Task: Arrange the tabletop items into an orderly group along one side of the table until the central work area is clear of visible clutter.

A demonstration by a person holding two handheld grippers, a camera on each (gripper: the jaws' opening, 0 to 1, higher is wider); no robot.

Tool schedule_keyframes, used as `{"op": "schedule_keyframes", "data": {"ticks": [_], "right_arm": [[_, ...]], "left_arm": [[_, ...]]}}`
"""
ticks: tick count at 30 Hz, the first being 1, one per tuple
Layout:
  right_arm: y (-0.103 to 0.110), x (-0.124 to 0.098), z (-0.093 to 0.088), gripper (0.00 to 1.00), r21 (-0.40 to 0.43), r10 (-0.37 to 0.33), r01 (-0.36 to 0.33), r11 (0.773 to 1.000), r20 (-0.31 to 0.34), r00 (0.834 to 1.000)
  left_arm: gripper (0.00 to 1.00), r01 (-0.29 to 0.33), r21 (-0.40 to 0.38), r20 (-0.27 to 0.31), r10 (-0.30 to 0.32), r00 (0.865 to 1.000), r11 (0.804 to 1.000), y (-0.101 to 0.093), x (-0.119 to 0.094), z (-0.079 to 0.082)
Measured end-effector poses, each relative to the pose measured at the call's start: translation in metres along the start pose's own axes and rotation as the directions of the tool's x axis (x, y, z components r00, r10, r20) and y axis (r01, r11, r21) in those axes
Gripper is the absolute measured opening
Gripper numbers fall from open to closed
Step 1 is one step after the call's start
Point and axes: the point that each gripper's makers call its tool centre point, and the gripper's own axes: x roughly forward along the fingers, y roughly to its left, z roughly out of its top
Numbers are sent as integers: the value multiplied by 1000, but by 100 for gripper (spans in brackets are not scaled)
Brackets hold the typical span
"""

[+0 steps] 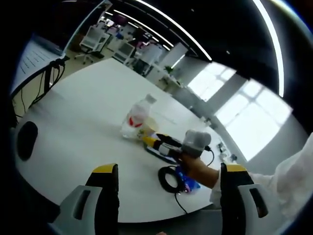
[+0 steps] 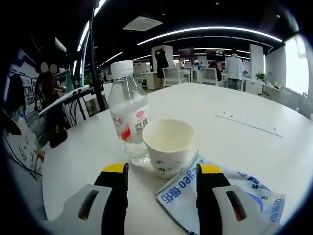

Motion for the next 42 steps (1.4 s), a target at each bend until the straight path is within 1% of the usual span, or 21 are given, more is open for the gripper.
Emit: {"op": "schedule_keyframes", "data": {"ticks": [4, 7, 15, 20, 21, 25, 28, 29, 32, 36, 40, 42], "right_arm": [[1, -4, 4, 54, 2, 1, -1, 1000, 3, 1000], [1, -3, 2, 55, 1, 4, -4, 1000, -3, 1000], [4, -22, 3, 55, 1, 0, 0, 1000, -12, 1000], [2, -31, 3, 55, 13, -4, 5, 1000, -14, 1000], [2, -38, 6, 55, 22, -6, 6, 1000, -10, 1000], [3, -50, 11, 55, 29, -13, 13, 1000, 2, 1000], [3, -63, 18, 55, 30, -22, 22, 999, 7, 1000], [1, -65, 18, 55, 35, -28, 27, 999, 10, 1000], [0, -80, 23, 55, 56, -44, 43, 997, 20, 999], [-6, -90, 21, 55, 59, -54, 53, 997, 21, 998], [-16, -109, 17, 55, 41, -69, 69, 997, 6, 998], [-22, -119, 15, 55, 63, -89, 88, 994, 7, 996]], "left_arm": [[83, 2, 0, 1, -2, 1000, 1000, -2, 0, 0], [83, 8, 0, 6, -8, 1000, 1000, -3, 0, 1], [83, 20, 9, 8, -20, 1000, 1000, -6, 0, 2], [83, 24, 31, -7, -24, 1000, 999, -10, 1, -3], [83, 25, 37, -11, -25, 1000, 999, -10, 1, -4], [83, 32, 49, -10, -32, 999, 998, -11, 1, -4], [83, 43, 41, -9, -42, 999, 998, -13, 2, -4], [83, 47, 37, -12, -46, 999, 998, -14, 2, -5], [83, 61, 30, -24, -60, 998, 998, -16, 3, -8], [83, 81, 30, -60, -79, 995, 996, -20, 6, -17], [83, 112, 27, -91, -109, 990, 993, -29, 7, -24], [83, 125, 24, -98, -122, 988, 992, -32, 7, -25]]}}
